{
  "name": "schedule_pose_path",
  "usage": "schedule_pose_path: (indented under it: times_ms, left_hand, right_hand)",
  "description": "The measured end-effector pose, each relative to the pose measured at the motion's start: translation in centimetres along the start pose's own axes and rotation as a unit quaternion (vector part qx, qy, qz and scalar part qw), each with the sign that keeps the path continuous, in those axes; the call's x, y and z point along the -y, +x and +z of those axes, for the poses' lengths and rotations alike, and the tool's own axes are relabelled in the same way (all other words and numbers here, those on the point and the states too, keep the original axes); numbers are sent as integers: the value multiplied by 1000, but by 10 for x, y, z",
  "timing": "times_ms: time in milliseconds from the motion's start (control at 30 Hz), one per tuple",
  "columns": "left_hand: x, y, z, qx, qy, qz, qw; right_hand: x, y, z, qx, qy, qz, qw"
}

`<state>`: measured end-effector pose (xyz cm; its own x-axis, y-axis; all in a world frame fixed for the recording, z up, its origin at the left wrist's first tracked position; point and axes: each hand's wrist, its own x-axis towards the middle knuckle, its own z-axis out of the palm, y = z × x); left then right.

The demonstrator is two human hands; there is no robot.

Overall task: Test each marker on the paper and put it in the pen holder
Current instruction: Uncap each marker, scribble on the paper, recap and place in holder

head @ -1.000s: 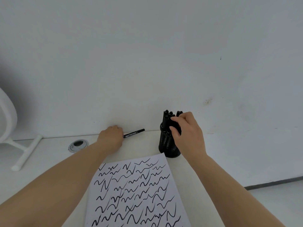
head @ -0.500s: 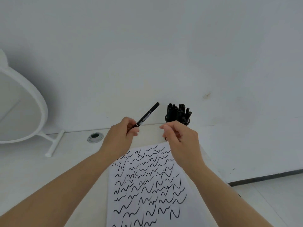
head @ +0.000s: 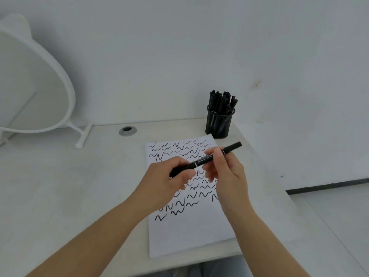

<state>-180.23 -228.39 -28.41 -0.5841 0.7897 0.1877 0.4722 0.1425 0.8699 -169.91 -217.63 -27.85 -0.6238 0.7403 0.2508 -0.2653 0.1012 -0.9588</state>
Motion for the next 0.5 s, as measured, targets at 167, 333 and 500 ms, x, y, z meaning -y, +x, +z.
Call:
schedule_pose_path:
  times_ms: [167,333,500]
  left_hand:
    - [6,-26,9,87,-79,-30,993]
    - [9,-42,17,96,12,17,995]
    - [11,-54,30,55,143,47,987]
  right_hand:
    - [-8,-23,-3,92,-2,0,996]
    - [-13,-36,-7,142,-57,17,988]
    - [-25,-43,-12,85,-85,26,992]
